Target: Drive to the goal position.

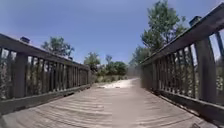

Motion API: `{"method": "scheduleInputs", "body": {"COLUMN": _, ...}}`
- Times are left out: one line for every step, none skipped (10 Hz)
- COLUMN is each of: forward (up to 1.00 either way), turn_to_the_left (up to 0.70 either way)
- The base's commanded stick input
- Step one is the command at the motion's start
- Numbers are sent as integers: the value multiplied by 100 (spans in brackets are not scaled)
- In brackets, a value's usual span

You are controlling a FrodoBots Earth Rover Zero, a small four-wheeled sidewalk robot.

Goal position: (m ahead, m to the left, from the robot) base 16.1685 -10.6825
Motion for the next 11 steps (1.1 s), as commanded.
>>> {"method": "scheduleInputs", "body": {"forward": 30, "turn_to_the_left": 0}}
{"method": "scheduleInputs", "body": {"forward": 30, "turn_to_the_left": 0}}
{"method": "scheduleInputs", "body": {"forward": 30, "turn_to_the_left": 0}}
{"method": "scheduleInputs", "body": {"forward": 30, "turn_to_the_left": 0}}
{"method": "scheduleInputs", "body": {"forward": 30, "turn_to_the_left": 0}}
{"method": "scheduleInputs", "body": {"forward": 30, "turn_to_the_left": 0}}
{"method": "scheduleInputs", "body": {"forward": 30, "turn_to_the_left": 0}}
{"method": "scheduleInputs", "body": {"forward": 30, "turn_to_the_left": 0}}
{"method": "scheduleInputs", "body": {"forward": 30, "turn_to_the_left": 0}}
{"method": "scheduleInputs", "body": {"forward": 30, "turn_to_the_left": 0}}
{"method": "scheduleInputs", "body": {"forward": 30, "turn_to_the_left": 0}}
